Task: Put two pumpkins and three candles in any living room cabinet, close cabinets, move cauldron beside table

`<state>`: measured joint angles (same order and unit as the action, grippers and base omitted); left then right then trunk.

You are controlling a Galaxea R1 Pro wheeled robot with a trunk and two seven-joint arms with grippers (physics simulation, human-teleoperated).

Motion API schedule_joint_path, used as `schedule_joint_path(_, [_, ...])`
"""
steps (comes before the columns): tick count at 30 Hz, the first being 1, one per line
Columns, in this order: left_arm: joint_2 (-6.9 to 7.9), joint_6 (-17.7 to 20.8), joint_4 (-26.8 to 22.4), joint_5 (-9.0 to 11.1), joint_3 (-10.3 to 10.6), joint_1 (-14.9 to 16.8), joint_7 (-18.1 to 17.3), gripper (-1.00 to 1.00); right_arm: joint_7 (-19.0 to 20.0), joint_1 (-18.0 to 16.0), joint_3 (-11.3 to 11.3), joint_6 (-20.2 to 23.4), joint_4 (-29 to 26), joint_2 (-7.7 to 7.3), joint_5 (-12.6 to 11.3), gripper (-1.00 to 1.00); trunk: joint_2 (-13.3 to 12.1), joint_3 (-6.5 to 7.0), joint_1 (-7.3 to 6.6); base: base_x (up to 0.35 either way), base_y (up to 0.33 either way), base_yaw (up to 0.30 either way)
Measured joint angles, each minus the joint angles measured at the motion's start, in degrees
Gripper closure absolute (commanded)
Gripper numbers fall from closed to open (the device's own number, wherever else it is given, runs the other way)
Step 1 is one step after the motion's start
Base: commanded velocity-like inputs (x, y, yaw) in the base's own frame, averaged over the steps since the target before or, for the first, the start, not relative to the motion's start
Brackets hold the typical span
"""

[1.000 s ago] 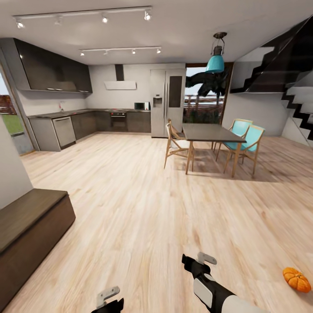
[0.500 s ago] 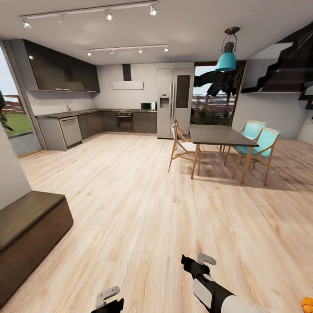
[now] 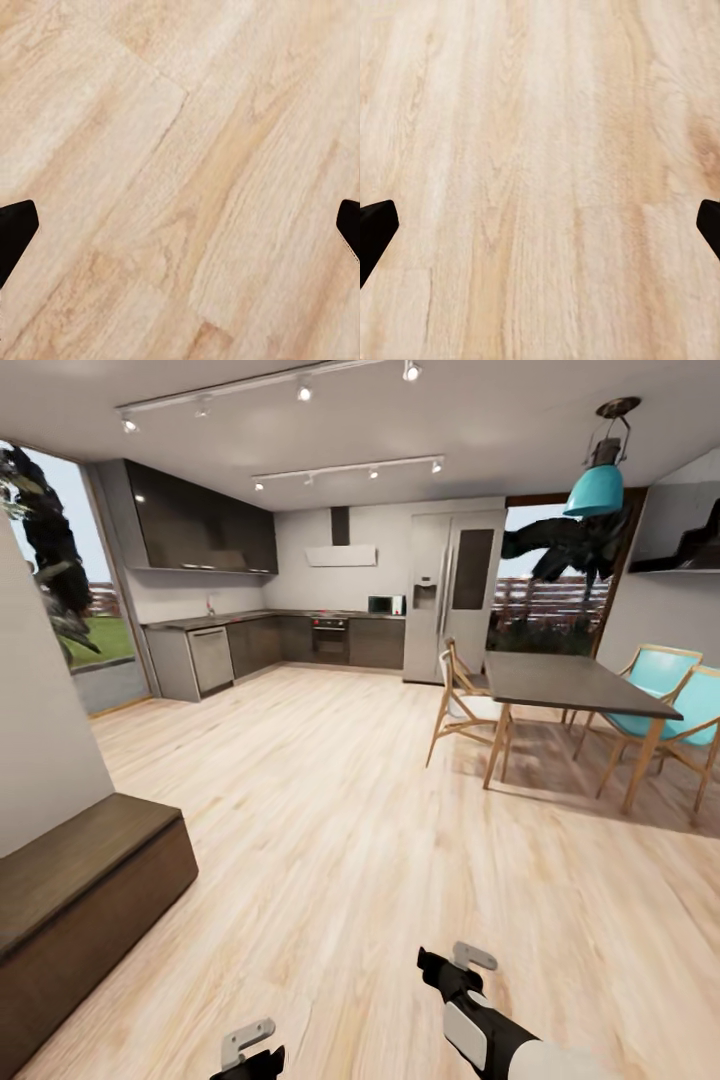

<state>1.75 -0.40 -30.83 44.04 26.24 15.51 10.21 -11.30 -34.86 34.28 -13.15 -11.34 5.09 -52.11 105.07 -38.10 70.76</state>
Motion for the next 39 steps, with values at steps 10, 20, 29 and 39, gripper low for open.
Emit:
schedule_joint_path(10, [-0.01, 0.0, 0.0, 0.0, 0.0, 0.0, 0.0, -1.0, 0.0, 0.0, -0.1, 0.0, 0.0, -0.05, 0.0, -1.0, 0.0, 0.0, 0.0, 0.335, -0.053, 0.276])
schedule_joint_path(20, [0.0, 0.0, 0.0, 0.0, 0.0, 0.0, 0.0, -1.0, 0.0, 0.0, 0.0, 0.0, 0.0, 0.02, 0.0, -1.0, 0.0, 0.0, 0.0, 0.298, -0.177, 0.276])
schedule_joint_path(29, [-0.02, 0.0, 0.0, 0.0, 0.0, 0.0, 0.0, -1.0, -0.1, 0.0, 0.0, 0.0, 0.2, 0.03, -0.1, -1.0, 0.0, 0.0, 0.03, 0.219, -0.181, 0.276])
schedule_joint_path(39, [0.01, -0.2, 0.0, -0.3, -0.2, 0.0, -0.1, -1.0, -0.1, 0.0, 0.1, 0.0, 0.1, 0.02, -0.1, -1.0, 0.0, 0.0, 0.04, 0.009, -0.125, 0.276])
